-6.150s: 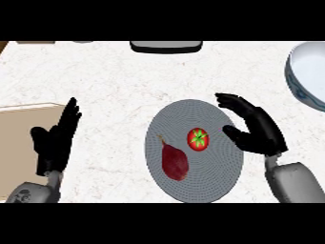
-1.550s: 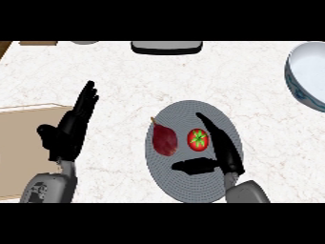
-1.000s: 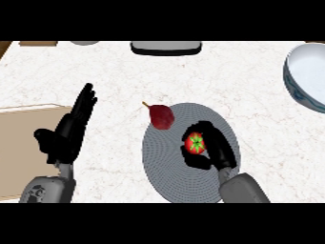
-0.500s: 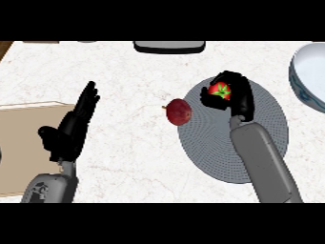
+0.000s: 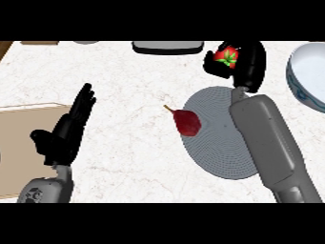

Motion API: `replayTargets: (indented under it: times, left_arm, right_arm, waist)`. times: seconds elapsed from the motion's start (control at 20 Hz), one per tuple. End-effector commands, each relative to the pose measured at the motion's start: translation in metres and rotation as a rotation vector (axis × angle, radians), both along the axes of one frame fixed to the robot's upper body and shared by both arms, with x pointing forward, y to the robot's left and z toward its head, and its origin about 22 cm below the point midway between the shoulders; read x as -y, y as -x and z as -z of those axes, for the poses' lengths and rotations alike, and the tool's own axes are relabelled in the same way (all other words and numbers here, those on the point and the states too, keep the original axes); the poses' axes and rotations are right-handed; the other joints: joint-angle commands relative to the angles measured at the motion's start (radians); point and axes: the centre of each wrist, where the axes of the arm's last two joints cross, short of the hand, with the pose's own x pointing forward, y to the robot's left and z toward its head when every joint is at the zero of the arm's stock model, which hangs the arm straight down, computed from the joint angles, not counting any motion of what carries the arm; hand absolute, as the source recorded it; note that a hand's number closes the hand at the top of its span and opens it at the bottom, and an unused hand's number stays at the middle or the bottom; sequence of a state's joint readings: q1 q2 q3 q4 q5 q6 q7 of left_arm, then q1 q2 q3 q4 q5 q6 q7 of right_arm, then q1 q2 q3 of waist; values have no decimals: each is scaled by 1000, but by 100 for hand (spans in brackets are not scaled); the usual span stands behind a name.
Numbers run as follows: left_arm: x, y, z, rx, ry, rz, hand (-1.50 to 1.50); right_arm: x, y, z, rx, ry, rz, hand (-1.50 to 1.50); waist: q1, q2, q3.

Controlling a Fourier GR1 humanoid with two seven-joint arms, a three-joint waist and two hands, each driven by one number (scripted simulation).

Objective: Pick the tomato from the placemat and place it in the bowl

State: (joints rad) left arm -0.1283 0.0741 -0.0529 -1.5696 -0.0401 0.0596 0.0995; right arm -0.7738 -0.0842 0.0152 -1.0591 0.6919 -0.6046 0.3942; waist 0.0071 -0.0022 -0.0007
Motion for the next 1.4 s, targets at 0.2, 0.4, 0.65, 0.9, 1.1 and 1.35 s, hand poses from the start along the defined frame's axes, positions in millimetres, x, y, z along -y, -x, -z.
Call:
replayTargets:
  times: [0.2, 0.4, 0.65, 0.9, 1.1, 1.35]
  left_arm:
    - [0, 4, 5, -6, 10, -17, 0]
    - [0, -14, -18, -4, -1, -1, 0]
    - [1, -5, -12, 15, -5, -3, 0]
    - [6, -15, -32, -4, -3, -21, 0]
    - [1, -9, 3, 0, 15, -5, 0]
    - [-1, -10, -10, -12, 8, 9, 0]
  right_arm:
    - [-7, -8, -102, 36, 142, 173, 150]
    - [-18, -16, -143, -13, 154, 230, 150]
    - [25, -30, -156, 5, 148, 312, 150]
    - [40, -35, -176, -36, 164, 374, 150]
    - [77, -48, -171, -115, 210, 450, 150]
    - [128, -51, -155, -257, 372, 554, 150]
  waist:
    - [-11, -4, 0]
    - [-5, 0, 0]
    - [3, 3, 1]
    - [2, 1, 1]
    - [4, 5, 0]
    - [6, 4, 0]
